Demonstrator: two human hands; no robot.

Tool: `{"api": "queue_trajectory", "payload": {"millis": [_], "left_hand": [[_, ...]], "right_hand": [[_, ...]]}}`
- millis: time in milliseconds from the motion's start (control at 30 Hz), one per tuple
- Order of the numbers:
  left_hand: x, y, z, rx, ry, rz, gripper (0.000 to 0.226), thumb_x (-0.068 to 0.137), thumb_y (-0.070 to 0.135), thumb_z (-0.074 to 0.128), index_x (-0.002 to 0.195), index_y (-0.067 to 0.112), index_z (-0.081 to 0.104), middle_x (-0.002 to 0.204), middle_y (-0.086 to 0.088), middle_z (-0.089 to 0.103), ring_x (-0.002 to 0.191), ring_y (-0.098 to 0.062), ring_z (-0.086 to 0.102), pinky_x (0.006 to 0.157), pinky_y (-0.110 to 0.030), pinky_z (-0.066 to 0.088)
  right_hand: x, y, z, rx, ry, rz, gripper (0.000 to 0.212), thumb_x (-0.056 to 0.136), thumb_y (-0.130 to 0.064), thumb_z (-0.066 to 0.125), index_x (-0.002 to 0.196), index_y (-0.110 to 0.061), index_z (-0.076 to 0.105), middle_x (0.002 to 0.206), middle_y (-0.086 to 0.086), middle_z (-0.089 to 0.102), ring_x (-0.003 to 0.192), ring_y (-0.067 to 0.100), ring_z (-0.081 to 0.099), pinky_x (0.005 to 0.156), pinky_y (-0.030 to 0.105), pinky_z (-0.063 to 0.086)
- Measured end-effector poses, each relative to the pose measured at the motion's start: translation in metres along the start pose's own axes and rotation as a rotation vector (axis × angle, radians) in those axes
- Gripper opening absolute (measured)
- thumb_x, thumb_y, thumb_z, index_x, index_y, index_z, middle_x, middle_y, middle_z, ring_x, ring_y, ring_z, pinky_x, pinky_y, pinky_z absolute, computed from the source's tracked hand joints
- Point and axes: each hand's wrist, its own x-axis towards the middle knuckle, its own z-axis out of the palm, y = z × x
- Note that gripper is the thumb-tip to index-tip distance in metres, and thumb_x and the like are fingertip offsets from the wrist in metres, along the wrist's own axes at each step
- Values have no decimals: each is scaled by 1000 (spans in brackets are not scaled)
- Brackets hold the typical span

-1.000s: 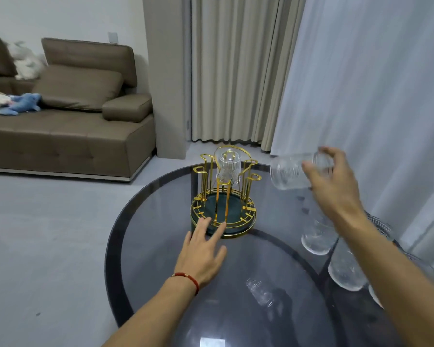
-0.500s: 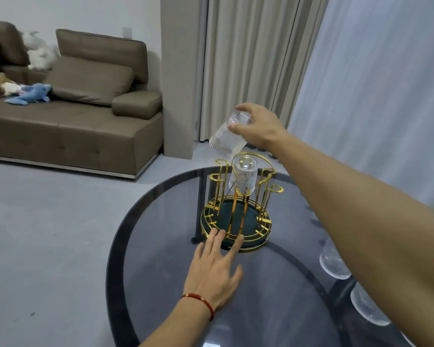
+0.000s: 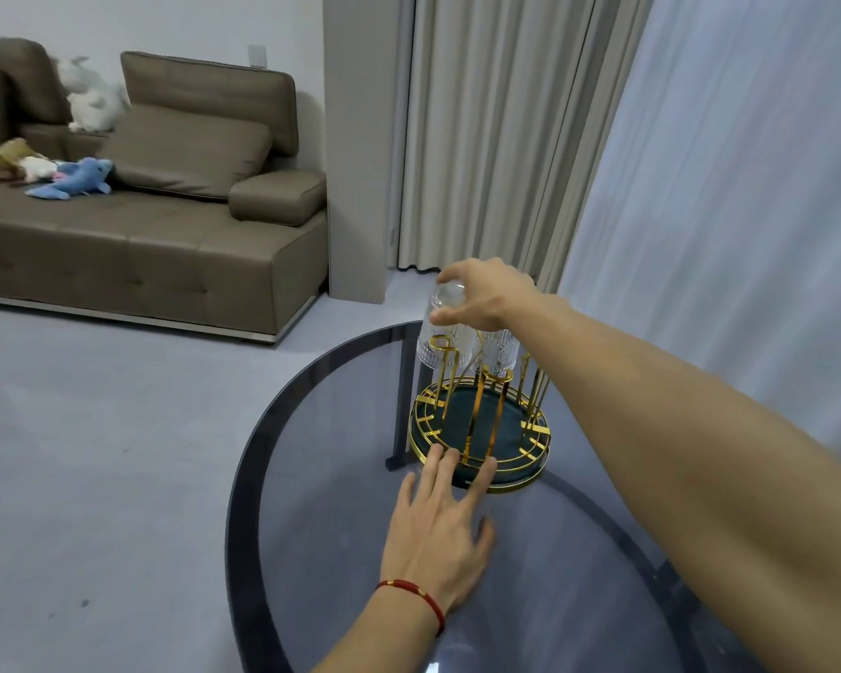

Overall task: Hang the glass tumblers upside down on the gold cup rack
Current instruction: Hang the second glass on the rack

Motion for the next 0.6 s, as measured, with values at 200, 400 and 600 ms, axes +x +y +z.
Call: {"api": "queue_trajectory", "payload": {"millis": [200,400,600], "left_hand": [[-1,0,0,0,27,1,61,98,50,29,156,47,8,167,-11,19,156,-27,-1,125,-50,11],[-1,1,1,19,40,-1,60,98,48,30,156,46,12,165,-10,23,155,-27,1,124,-49,15],[0,3,-2,80,4,-8,64,98,50,31,156,45,6,165,-10,21,155,-27,0,123,-49,18]], "right_hand": [[4,0,7,-223,-52,-53,75,85,-60,71,150,-37,44,139,5,64,132,32,55,107,54,39],[5,1,10,-387,-87,-73,71,91,-62,63,155,-41,40,146,4,59,136,32,51,110,58,32],[-39,13,13,-173,270,-167,39,104,-40,51,138,-25,61,142,4,62,135,28,49,113,50,33]]}}
